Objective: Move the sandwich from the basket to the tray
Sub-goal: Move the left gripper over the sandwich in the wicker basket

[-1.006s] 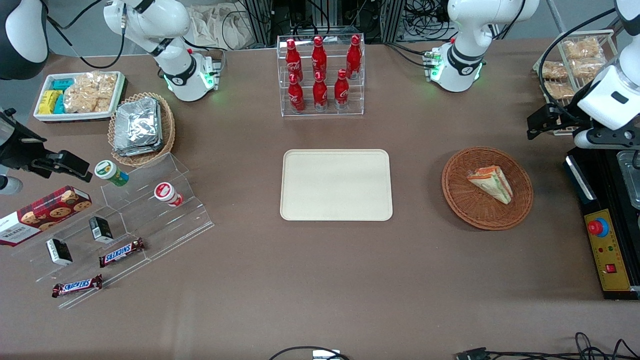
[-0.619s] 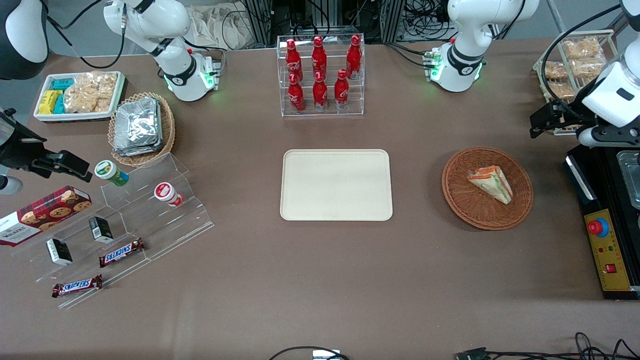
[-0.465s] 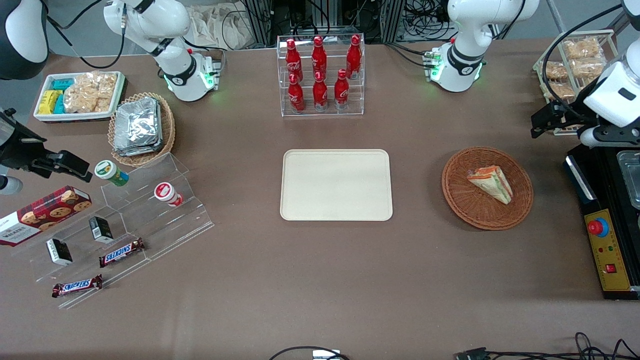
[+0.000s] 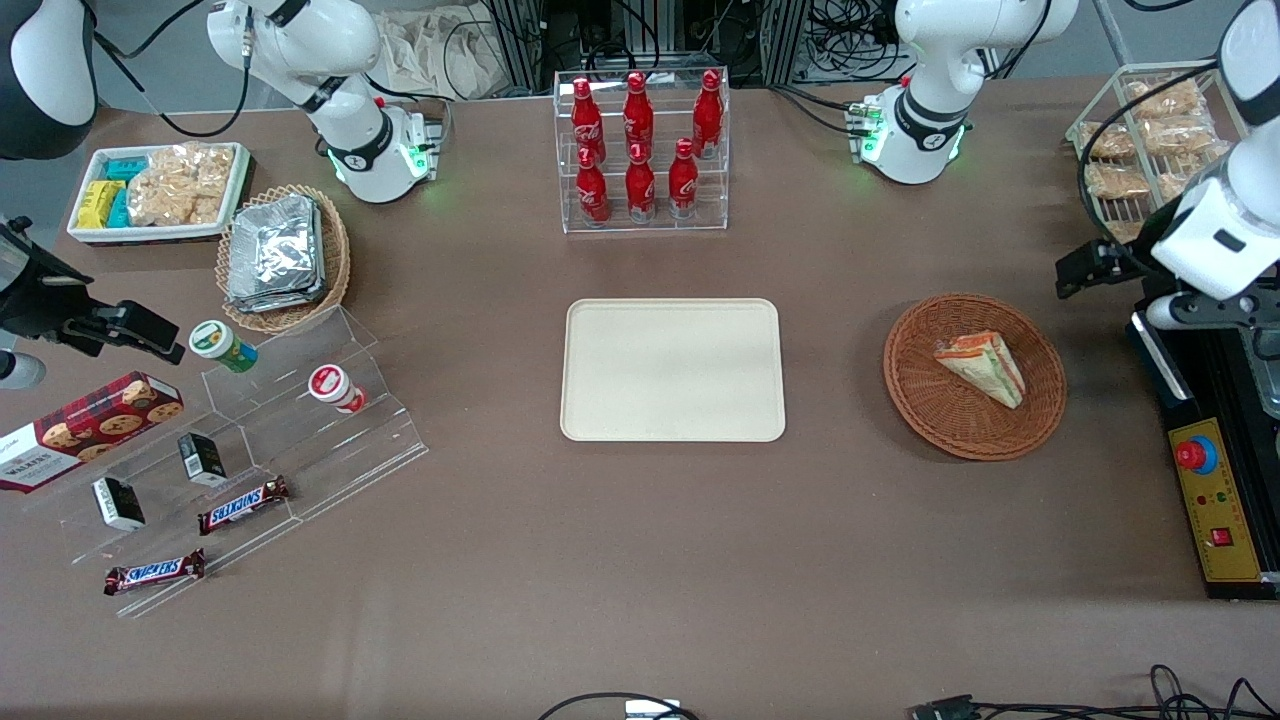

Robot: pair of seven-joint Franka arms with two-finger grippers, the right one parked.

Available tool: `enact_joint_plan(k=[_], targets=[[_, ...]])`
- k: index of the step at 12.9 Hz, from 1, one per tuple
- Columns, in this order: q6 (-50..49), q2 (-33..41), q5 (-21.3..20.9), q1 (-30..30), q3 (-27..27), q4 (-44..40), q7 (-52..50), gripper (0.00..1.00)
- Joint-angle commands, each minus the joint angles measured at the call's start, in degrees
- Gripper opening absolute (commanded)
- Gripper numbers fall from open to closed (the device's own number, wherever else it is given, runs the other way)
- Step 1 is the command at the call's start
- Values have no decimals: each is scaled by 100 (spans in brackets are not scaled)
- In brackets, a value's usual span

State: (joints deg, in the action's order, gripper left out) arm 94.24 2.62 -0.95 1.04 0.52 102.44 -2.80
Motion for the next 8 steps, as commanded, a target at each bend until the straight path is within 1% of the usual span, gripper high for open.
enact_joint_plan(k=[1,5,8], targets=[[803,300,-54,-43,97,977,-325,100],[1551,327,-63,-43,106,1751,-851,100],[2403,388,-151,-51,106,2507,-1371,100]])
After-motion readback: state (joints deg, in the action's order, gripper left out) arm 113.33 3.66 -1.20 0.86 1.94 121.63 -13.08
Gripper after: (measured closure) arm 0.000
